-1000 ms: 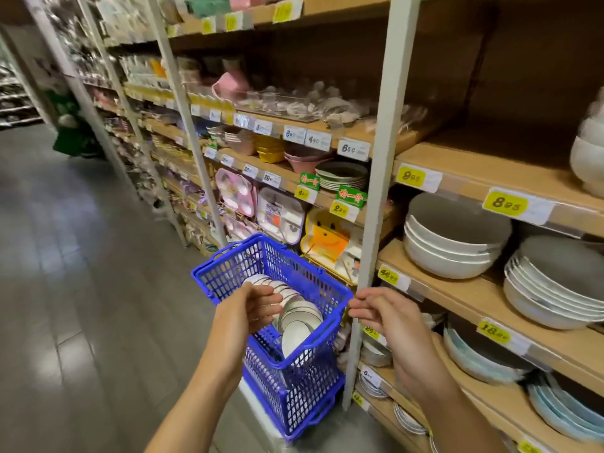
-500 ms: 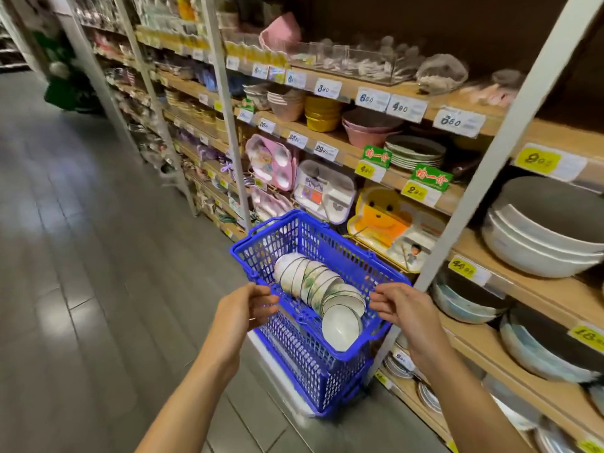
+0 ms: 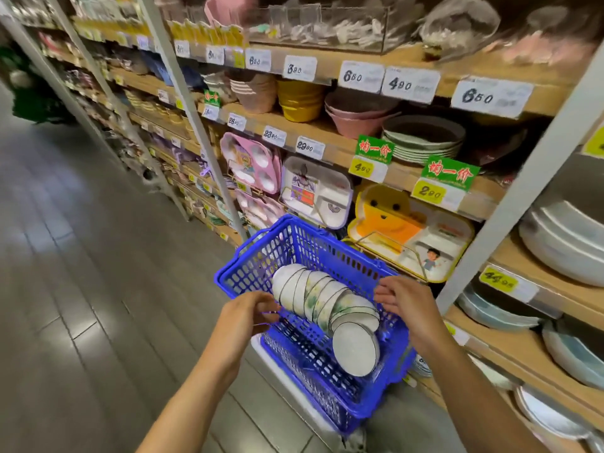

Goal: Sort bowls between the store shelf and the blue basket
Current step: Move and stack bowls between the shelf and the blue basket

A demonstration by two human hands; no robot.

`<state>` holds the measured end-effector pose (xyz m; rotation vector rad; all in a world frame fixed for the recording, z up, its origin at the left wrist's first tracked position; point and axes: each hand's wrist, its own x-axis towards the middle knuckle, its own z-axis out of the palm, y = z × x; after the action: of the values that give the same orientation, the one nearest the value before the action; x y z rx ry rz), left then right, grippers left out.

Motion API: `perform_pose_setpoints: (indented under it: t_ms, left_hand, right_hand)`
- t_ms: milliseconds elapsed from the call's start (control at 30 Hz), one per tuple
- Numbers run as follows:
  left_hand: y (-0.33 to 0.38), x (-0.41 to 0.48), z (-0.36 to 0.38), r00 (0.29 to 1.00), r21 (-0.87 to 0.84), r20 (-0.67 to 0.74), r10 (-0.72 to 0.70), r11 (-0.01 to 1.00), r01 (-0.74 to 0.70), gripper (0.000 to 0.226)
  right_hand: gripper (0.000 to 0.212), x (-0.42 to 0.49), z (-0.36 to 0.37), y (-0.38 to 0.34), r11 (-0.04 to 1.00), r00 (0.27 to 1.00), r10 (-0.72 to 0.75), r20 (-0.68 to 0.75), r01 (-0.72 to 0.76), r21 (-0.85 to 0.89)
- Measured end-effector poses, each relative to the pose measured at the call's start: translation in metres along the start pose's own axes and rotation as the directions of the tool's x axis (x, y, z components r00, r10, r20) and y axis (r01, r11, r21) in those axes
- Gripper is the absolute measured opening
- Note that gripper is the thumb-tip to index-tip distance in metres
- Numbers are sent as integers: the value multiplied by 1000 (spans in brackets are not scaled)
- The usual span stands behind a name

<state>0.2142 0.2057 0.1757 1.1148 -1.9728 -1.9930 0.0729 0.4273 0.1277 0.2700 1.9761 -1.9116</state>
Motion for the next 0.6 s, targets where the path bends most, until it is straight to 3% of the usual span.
perform_pose_setpoints:
  t_ms: [133, 300, 400, 567, 600]
  left_hand:
    - [7, 48, 20, 1000, 108, -7, -16, 994, 16, 26]
    - [-20, 108, 68, 982, 209, 92, -166, 967, 144, 25]
    - [-46, 139, 98, 941, 272, 133, -310, 925, 266, 23]
    - [-97, 176, 131, 890, 390, 130, -437, 847, 360, 23]
    - [-110, 182, 136, 882, 428, 122, -455, 826, 367, 27]
  right_hand:
    - [25, 55, 5, 10, 998, 998, 62, 16, -62, -22]
    - [32, 99, 14, 47, 954, 993, 114, 12, -106, -281]
    - [25, 115, 19, 71, 819, 984, 175, 7, -142, -556]
    - [20, 134, 27, 107, 611, 929, 364, -66, -291, -736]
    - [32, 139, 28, 116, 566, 914, 399, -78, -312, -763]
